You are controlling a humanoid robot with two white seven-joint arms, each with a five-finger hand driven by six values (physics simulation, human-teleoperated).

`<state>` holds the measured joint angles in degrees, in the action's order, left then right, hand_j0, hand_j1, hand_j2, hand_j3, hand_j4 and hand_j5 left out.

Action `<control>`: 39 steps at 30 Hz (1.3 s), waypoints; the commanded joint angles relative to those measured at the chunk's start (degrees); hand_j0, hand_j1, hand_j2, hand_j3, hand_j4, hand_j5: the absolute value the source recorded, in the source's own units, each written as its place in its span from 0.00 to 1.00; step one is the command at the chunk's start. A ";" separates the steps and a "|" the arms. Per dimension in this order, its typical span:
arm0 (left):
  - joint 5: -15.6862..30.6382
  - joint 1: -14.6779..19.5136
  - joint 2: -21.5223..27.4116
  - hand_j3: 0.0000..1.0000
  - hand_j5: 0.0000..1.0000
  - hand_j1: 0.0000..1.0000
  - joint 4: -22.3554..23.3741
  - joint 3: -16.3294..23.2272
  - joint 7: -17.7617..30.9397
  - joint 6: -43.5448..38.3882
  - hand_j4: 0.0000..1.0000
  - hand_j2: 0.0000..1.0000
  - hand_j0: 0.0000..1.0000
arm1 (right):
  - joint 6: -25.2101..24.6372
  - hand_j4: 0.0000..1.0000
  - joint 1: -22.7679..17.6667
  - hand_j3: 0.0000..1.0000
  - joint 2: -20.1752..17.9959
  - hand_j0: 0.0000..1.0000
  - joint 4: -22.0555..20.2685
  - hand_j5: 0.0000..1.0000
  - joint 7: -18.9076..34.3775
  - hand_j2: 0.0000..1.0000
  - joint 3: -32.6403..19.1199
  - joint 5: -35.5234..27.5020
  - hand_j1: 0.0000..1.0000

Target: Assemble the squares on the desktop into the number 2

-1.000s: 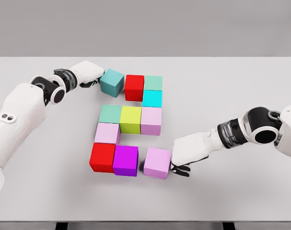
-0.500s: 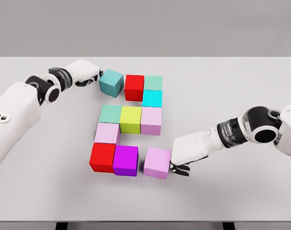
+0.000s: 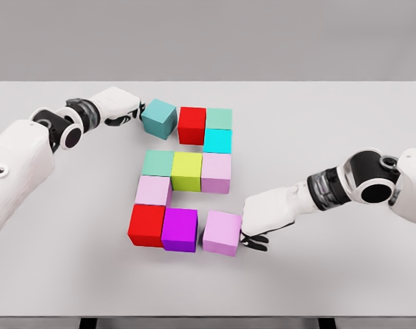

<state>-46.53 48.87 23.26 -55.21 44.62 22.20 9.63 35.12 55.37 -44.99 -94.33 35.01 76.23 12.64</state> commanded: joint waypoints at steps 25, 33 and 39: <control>1.70 -0.70 0.82 0.52 0.52 0.52 -1.12 0.21 -0.14 5.30 0.52 0.52 0.52 | -0.12 0.14 0.79 0.14 1.04 0.14 -0.15 0.14 -0.01 0.14 -0.03 -0.33 0.14; 2.14 -1.06 0.99 0.51 0.51 0.51 -1.12 0.21 -0.05 5.48 0.51 0.51 0.51 | -0.12 0.14 0.79 0.14 1.13 0.14 -0.15 0.14 -0.01 0.14 -0.03 -0.33 0.14; 2.93 -1.06 1.34 0.51 0.51 0.51 -2.62 0.21 1.00 5.48 0.51 0.51 0.51 | -0.12 0.14 0.79 0.14 1.04 0.14 -0.15 0.14 -0.01 0.14 -0.03 -0.33 0.14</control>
<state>-44.15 47.73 24.56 -57.07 44.88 22.84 15.11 35.12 56.16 -43.94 -94.46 35.01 76.23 12.62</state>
